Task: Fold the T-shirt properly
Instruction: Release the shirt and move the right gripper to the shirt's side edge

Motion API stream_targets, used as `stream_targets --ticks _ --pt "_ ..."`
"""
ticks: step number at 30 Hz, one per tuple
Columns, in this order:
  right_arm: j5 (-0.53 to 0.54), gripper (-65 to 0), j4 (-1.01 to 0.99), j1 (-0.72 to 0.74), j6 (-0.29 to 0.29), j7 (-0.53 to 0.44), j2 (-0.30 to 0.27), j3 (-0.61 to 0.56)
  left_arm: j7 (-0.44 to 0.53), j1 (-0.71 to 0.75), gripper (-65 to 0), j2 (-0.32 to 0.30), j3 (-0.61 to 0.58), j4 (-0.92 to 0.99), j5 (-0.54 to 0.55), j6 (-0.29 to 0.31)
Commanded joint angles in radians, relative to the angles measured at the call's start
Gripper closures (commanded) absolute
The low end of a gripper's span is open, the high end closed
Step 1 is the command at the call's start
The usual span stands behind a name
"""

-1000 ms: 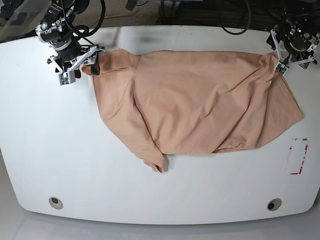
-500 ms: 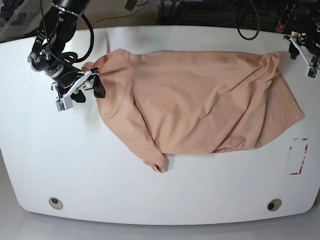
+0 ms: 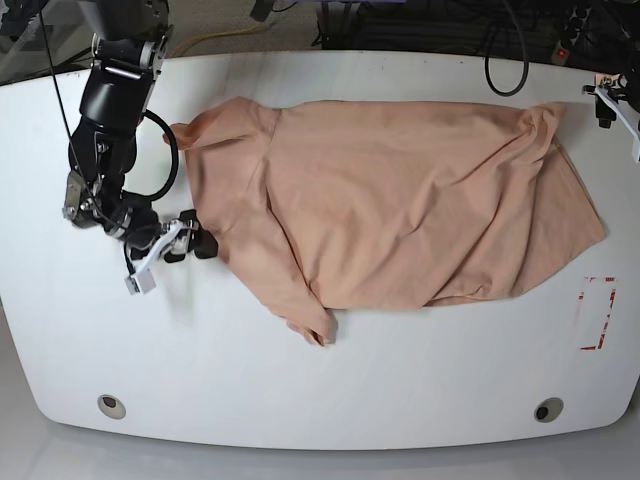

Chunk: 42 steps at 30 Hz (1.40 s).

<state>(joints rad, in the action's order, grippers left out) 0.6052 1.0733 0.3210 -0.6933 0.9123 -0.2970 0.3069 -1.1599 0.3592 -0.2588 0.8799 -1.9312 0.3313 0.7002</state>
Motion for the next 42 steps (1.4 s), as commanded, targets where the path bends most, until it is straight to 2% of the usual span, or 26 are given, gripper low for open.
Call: stream_targets --ticks 1,5,8,11,18,20,22,24,27,34,42 --pt "0.020 -44.7 -0.075 0.063 -0.005 -0.068 -0.040 -0.031 0.011 0.001 -38.6 -0.018 0.005 -0.012 0.007 -0.002" --pt "0.022 -45.0 -0.195 0.120 -0.005 -0.124 -0.049 -0.122 0.011 -0.001 -38.6 -0.018 0.005 -0.011 0.007 -0.002" --pt "0.022 -45.0 -0.204 0.123 -0.005 -0.134 -0.040 -0.167 0.014 -0.001 -38.6 -0.018 0.005 -0.009 0.007 -0.002" --pt "0.020 -44.7 -0.204 0.120 -0.005 -0.135 0.002 -0.197 0.014 -0.013 -38.6 -0.018 0.005 -0.009 0.007 -0.002" --pt "0.020 -44.2 -0.210 0.091 -0.005 -0.197 0.055 -0.211 0.010 -0.036 -38.9 0.009 0.000 0.045 0.007 -0.002" --pt "0.020 -40.3 -0.210 0.077 -0.005 -0.220 0.061 -0.211 0.010 -0.036 -38.9 0.014 -0.001 0.078 0.007 -0.002" --pt "0.020 -31.4 -0.206 0.065 -0.005 -0.239 0.061 -0.211 0.010 -0.038 -39.0 0.036 0.003 0.123 0.009 -0.002" --pt "0.020 -16.2 -0.204 0.062 -0.005 -0.252 0.061 -0.211 0.011 -0.065 -39.0 0.045 0.015 0.177 0.009 -0.002" --pt "0.020 0.0 -0.203 0.059 -0.005 -0.255 0.058 -0.213 0.010 -0.122 -39.0 0.052 0.078 0.241 0.007 -0.002" --pt "0.023 0.0 -0.201 0.048 -0.005 -0.253 0.029 -0.213 0.010 -0.243 -39.0 0.048 0.114 0.355 0.005 -0.002" --pt "0.025 0.0 -0.115 -0.020 -0.005 -0.253 0.002 -0.211 0.013 -0.332 -38.9 0.020 -0.003 0.365 0.005 -0.002"
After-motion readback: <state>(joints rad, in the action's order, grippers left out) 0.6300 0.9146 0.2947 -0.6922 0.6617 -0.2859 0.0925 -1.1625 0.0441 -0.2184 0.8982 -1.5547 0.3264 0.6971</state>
